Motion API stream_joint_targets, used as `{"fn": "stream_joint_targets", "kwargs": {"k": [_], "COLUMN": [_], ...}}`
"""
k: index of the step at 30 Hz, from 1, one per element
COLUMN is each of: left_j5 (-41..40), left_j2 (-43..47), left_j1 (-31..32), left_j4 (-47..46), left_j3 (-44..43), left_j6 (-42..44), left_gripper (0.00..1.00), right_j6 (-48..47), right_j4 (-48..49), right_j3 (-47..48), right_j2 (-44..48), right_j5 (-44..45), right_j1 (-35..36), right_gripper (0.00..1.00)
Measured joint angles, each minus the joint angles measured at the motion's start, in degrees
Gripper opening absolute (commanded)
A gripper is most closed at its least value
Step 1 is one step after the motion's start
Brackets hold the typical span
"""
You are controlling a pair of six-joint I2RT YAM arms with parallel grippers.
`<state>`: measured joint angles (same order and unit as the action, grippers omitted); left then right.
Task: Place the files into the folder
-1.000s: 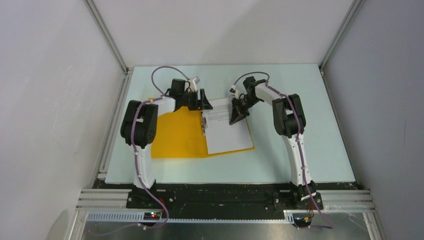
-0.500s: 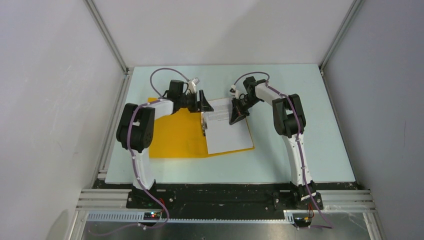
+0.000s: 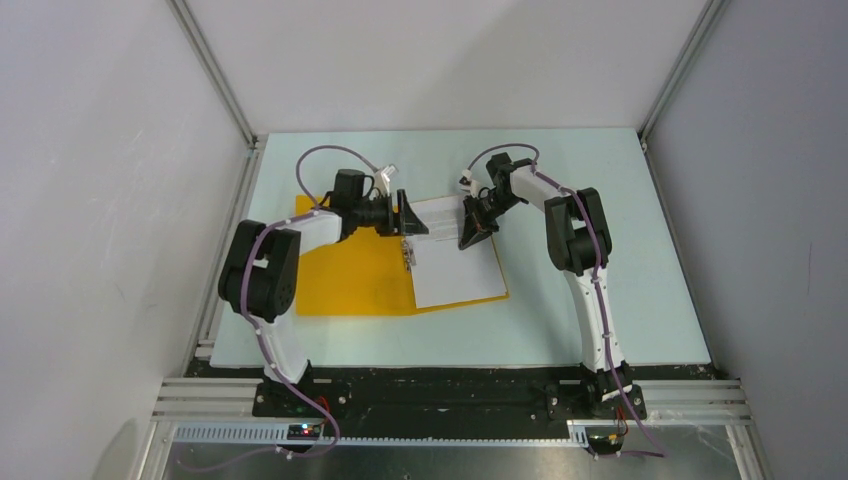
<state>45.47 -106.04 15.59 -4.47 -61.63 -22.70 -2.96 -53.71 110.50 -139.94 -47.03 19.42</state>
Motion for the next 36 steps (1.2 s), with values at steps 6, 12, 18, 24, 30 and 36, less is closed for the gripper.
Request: {"fn": "stream_joint_targets", "kwargs": {"k": [6, 12, 18, 24, 30, 36], "left_j5": [-1.2, -9.1, -24.9, -36.1, -40.3, -42.3], "left_j2": [1.6, 10.9, 19.1, 14.5, 8.5, 5.3], "left_j1": [0.3, 0.2, 0.2, 0.3, 1.7, 3.4], "left_j4": [0.5, 1.4, 8.3, 17.9, 23.1, 23.8], "left_j3": [1.7, 1.9, 0.0, -0.8, -2.6, -5.6], "left_j6": [-0.9, -2.9, -8.5, -11.9, -13.3, -14.3], "left_gripper": [0.78, 0.78, 0.63, 0.52, 0.45, 0.38], "right_j6": [0.0, -0.1, -0.5, -0.2, 2.3, 4.5], "right_j4": [-0.1, 0.1, -0.5, -0.3, 1.7, 3.1], "right_j3": [0.2, 0.3, -1.0, -3.3, -6.7, -10.9], "right_j2": [0.0, 1.4, 9.7, 18.9, 24.3, 25.2], "right_j5": [0.0, -0.2, -1.4, 1.1, 2.5, 1.6], "right_j1": [0.0, 0.3, 0.6, 0.9, 0.9, 0.9], "right_gripper": [0.0, 0.06, 0.26, 0.28, 0.32, 0.33]}}
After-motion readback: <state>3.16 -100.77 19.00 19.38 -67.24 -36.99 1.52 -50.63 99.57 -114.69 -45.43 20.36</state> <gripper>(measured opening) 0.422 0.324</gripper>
